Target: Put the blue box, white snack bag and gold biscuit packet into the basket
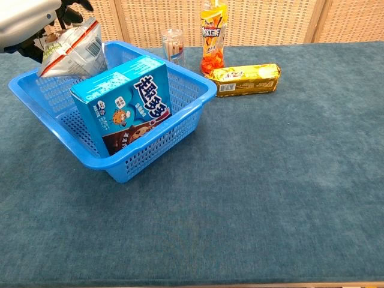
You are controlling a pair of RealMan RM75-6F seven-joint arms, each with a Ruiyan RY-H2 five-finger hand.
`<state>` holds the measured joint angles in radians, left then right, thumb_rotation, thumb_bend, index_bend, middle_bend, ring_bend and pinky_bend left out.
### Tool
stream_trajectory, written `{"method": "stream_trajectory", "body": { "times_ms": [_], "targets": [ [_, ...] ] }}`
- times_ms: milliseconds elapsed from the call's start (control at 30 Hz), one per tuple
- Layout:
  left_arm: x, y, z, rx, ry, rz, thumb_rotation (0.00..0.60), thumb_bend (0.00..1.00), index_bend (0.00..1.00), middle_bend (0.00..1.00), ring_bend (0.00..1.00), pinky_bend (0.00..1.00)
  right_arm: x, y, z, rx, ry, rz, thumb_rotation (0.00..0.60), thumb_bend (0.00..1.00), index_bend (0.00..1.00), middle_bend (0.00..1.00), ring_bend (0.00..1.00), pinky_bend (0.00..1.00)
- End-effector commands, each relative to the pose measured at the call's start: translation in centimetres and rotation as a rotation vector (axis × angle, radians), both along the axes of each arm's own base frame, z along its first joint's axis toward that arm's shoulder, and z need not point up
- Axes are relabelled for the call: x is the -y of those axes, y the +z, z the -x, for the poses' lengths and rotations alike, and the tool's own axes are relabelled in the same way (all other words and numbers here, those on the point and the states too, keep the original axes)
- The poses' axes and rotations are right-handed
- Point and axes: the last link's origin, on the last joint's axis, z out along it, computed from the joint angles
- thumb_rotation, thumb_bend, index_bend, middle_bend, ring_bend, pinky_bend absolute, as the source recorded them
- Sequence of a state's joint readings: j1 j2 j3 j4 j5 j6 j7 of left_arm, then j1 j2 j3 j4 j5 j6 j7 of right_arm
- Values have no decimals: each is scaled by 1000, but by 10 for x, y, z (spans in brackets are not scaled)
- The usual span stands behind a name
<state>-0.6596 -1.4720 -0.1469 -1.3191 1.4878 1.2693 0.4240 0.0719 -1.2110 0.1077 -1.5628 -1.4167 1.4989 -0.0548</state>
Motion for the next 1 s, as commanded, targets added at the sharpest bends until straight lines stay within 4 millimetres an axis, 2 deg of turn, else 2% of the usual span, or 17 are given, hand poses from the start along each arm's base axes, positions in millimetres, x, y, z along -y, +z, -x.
{"method": "stream_trajectory", "body": {
  "times_ms": [33,133,367,533,667,867,933,1000],
  "targets": [
    [0,-1,3,-13,20,14,600,287,316,1,15,348,0,0,0,-1,0,-1,600,182,182,0,0,222],
    [1,0,8,-15,58,41,600,259,232,0,0,242,0,-1,0,-2,-3,-1,600,182,182,0,0,222],
    [12,6,22,37,146,109,600,165,138,0,0,106,1,-1,1,-4,-7,-3,600,182,182,0,0,222],
    [36,12,38,119,212,147,600,159,128,0,0,90,1,-2,2,-7,-9,-3,600,182,182,0,0,222],
    [56,18,55,103,273,149,600,160,58,0,0,45,2,-4,3,-15,-16,-7,600,181,182,0,0,222],
    [88,28,75,216,380,144,600,159,9,0,0,25,3,-9,2,-33,-13,-18,600,180,182,0,0,222],
    [104,35,91,194,423,100,600,160,5,0,0,14,4,-16,3,-50,-16,-38,600,177,182,0,0,222],
    [112,37,98,150,443,64,600,166,3,0,0,7,5,-19,5,-61,-23,-45,600,180,182,0,0,222]
  ]
}}
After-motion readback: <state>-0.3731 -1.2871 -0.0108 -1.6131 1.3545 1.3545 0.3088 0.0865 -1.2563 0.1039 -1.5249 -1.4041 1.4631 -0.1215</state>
